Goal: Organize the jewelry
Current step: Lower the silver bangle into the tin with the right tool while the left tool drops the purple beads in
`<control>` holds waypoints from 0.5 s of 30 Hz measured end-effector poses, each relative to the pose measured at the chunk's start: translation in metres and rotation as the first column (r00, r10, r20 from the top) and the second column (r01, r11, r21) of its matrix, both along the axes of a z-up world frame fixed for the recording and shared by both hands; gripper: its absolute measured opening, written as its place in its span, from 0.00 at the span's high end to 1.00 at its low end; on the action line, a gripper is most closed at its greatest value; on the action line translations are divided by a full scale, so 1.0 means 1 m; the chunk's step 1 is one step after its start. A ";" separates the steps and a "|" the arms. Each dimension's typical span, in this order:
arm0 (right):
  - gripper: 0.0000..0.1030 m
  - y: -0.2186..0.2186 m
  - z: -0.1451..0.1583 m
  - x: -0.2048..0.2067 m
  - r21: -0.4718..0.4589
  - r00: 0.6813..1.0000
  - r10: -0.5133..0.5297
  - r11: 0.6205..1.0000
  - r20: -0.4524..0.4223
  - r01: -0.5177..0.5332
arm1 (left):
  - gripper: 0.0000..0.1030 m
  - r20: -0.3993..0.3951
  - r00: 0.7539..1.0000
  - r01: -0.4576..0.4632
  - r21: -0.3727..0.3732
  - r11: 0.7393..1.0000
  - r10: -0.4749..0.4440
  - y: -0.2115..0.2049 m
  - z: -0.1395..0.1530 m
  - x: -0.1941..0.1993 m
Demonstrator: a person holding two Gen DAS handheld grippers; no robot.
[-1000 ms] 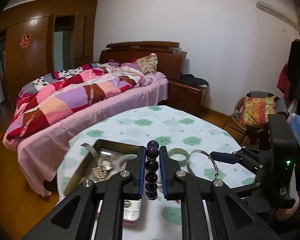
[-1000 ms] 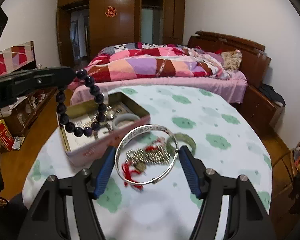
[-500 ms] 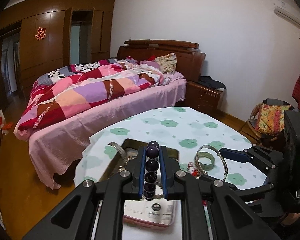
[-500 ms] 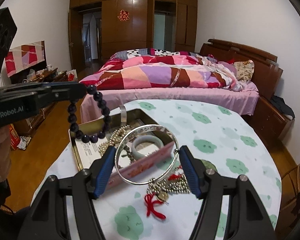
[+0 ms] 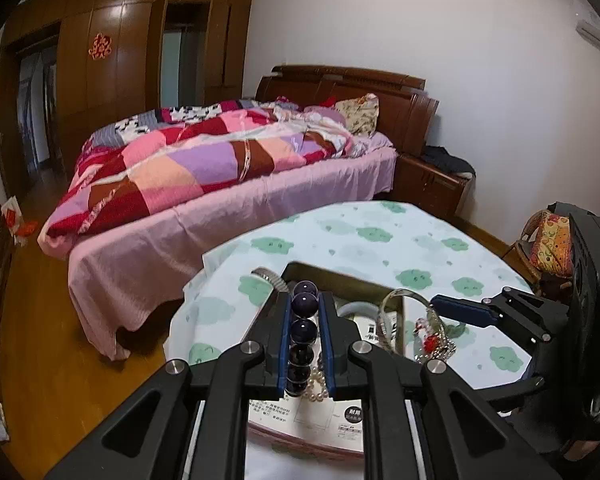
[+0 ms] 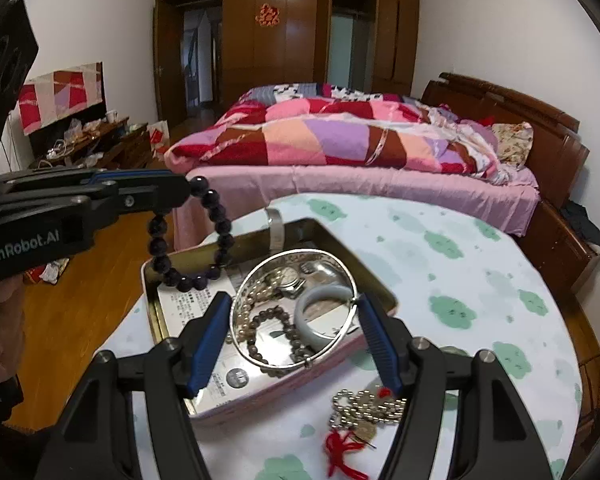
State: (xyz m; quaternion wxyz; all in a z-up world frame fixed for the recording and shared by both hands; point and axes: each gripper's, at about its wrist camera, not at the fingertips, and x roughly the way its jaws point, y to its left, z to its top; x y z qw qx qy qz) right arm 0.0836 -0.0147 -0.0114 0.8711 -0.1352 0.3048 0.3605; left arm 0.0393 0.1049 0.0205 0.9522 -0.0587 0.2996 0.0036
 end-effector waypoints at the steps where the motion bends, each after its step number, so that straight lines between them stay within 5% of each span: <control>1: 0.35 0.002 -0.001 0.000 -0.004 1.000 0.004 1.000 -0.003 -0.004 | 0.88 -0.010 1.000 -0.003 0.003 1.000 0.003 0.000 -0.003 0.001; 15: 0.34 0.022 -0.028 -0.012 -0.062 0.997 0.066 0.996 -0.035 -0.068 | 0.88 -0.087 0.996 -0.011 0.004 1.000 0.012 0.002 -0.028 0.010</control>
